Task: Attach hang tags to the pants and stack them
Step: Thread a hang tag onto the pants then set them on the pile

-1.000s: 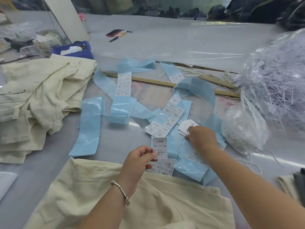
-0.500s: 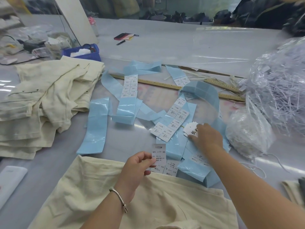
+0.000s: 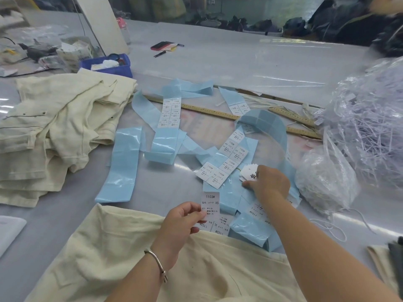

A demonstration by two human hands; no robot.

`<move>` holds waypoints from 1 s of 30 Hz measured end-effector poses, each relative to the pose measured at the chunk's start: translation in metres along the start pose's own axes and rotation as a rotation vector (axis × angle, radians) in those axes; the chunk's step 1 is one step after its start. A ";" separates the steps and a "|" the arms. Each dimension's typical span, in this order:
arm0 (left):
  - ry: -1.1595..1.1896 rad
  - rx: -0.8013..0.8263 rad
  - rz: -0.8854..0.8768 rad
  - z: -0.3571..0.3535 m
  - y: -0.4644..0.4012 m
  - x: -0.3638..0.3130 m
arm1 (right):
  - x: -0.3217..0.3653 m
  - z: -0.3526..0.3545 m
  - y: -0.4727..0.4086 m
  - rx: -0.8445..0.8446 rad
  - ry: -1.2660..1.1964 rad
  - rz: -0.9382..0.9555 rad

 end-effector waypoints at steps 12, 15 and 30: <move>-0.009 0.056 -0.020 -0.026 -0.008 -0.025 | 0.000 0.000 0.000 0.015 -0.005 0.103; -0.047 0.074 -0.027 -0.028 -0.006 -0.025 | -0.002 -0.002 -0.001 0.053 -0.072 0.101; 0.000 0.016 -0.271 0.003 0.009 -0.059 | -0.032 0.112 0.055 -0.653 -1.017 -0.020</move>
Point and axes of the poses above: each hand's wrist, its own y-axis away from the middle knuckle, its own z-axis out of the back of the hand, x = y × z, the point moved 9 cm from there along -y, towards the middle knuckle, and after that the axes turned 9 degrees about -z, right-handed, at the moved point
